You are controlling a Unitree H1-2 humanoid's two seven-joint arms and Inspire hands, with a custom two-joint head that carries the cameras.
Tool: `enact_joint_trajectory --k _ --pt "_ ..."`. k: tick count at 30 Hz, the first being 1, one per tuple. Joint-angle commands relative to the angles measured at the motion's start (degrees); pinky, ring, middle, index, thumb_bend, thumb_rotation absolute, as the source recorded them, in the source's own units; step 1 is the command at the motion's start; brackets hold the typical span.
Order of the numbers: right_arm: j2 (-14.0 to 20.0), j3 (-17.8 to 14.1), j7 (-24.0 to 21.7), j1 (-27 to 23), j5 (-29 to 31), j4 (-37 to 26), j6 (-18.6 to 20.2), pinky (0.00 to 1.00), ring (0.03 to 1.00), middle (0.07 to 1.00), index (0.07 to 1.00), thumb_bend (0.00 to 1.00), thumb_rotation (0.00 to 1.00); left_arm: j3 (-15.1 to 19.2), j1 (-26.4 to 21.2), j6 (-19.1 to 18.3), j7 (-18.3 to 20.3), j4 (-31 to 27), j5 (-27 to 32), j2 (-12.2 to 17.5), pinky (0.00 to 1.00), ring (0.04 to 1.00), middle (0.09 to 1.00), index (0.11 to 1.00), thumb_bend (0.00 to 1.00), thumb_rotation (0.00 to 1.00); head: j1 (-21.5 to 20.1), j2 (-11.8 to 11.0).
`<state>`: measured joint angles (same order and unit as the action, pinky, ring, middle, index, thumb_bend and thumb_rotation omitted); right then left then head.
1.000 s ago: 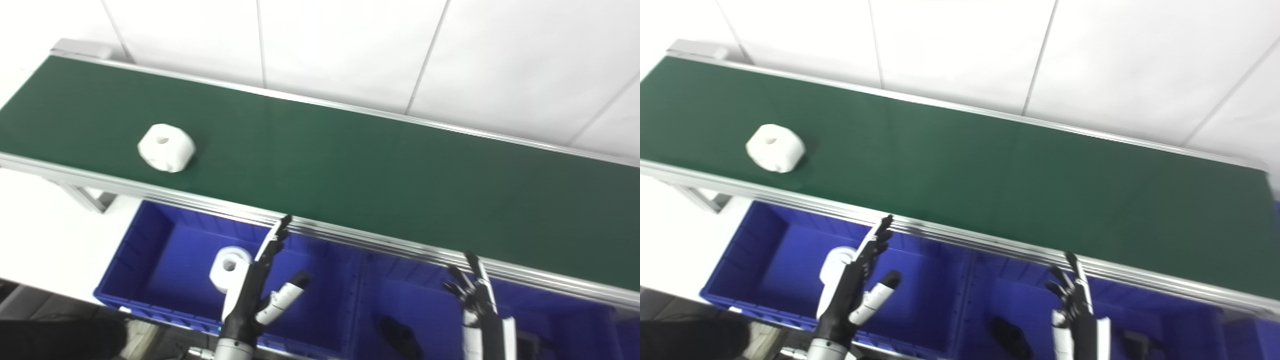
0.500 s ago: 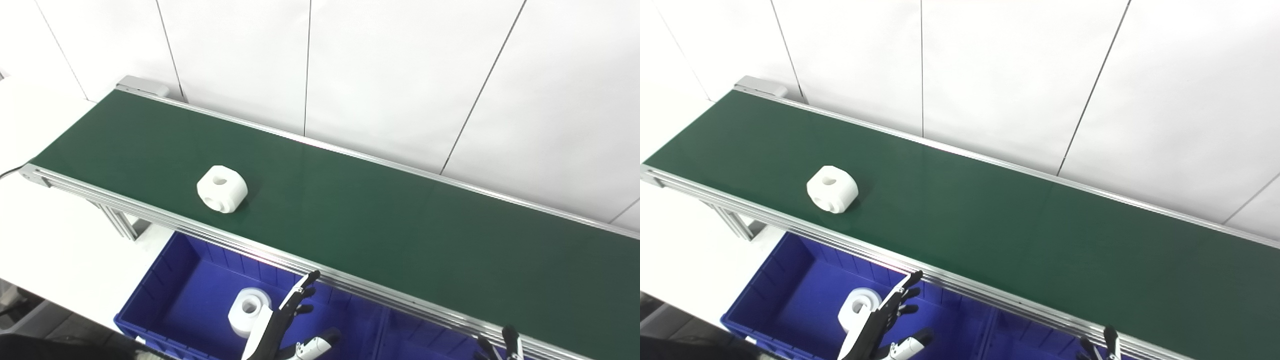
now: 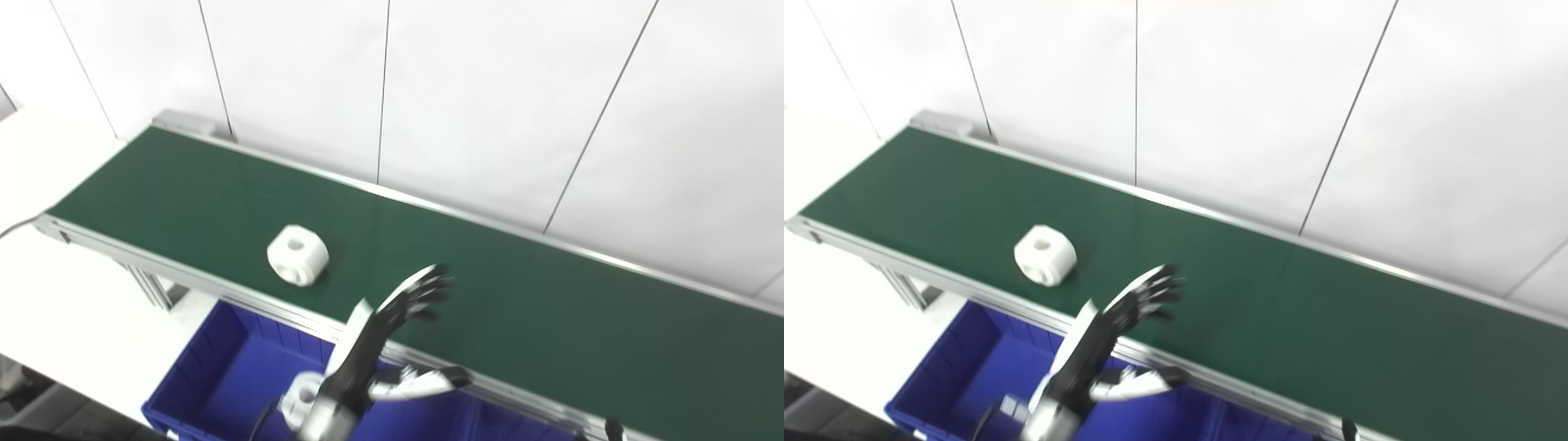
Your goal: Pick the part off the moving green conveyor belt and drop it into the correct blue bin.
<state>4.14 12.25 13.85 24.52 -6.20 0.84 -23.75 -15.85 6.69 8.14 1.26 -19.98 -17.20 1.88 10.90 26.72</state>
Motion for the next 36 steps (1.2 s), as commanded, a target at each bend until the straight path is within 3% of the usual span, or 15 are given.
enact_joint_trajectory --k 1,4,7,11,15,22,27,30,36 --pt "0.24 0.3 0.93 0.27 -0.44 -0.64 -3.17 0.79 0.878 1.0 0.981 0.59 1.0 1.93 -4.59 -0.7 3.02 -1.48 -3.05 4.63 0.62 0.8 0.842 0.854 1.0 0.51 -0.36 0.04" --pt "0.01 0.75 1.56 0.38 -1.06 -0.82 -3.17 0.79 0.873 0.997 0.971 0.59 1.0 2.4 -10.16 -0.73 5.33 -0.42 -7.9 8.85 0.69 0.823 0.851 0.859 1.0 0.48 -0.78 0.17" --pt "-0.28 0.97 1.66 0.72 -1.81 -1.44 -3.16 0.79 0.865 0.991 0.976 0.58 1.0 1.37 -14.97 0.42 7.34 2.59 -13.15 12.71 0.9 0.879 0.886 0.89 0.99 0.49 -1.58 0.52" --pt "-0.78 1.1 1.7 0.85 -0.95 -1.83 -3.16 0.78 0.846 0.985 0.957 0.55 1.0 -0.75 -21.89 3.62 7.14 10.4 -23.22 17.15 0.9 0.884 0.889 0.877 1.0 0.46 -2.1 0.8" --pt "-1.42 1.46 1.91 0.88 -0.53 -2.08 -3.17 0.78 0.846 0.988 0.942 0.54 1.0 -1.86 -26.73 6.95 3.41 19.9 -29.32 19.69 0.88 0.859 0.851 0.841 1.0 0.38 -2.77 1.22" --pt "-0.99 2.2 2.48 0.77 -1.61 -2.21 -3.16 0.75 0.824 0.977 0.923 0.55 1.0 -1.65 -29.27 7.74 3.41 27.54 -29.91 22.35 0.83 0.841 0.836 0.821 1.0 0.31 -3.96 2.22" --pt "-1.05 2.43 2.52 0.69 -0.86 -1.89 -3.17 0.76 0.838 0.97 0.923 0.57 1.0 -1.97 -29.43 7.69 4.76 30.65 -29.79 23.81 0.84 0.84 0.841 0.81 1.0 0.33 -4.11 2.49" --pt "-1.11 2.5 2.48 0.75 -0.82 -2.15 -3.17 0.75 0.837 0.967 0.92 0.58 1.0 -2.35 -29.31 6.8 7.16 31.15 -29.64 24.73 0.85 0.856 0.855 0.817 1.0 0.34 -4.53 3.18" --pt "-1.62 2.2 2.92 0.96 -1.69 -2.24 -3.16 0.74 0.825 0.953 0.915 0.61 1.0 -3.23 -29.49 2.53 17.73 29.56 -27.56 26.88 0.87 0.868 0.859 0.826 1.0 0.37 -4.77 3.8"
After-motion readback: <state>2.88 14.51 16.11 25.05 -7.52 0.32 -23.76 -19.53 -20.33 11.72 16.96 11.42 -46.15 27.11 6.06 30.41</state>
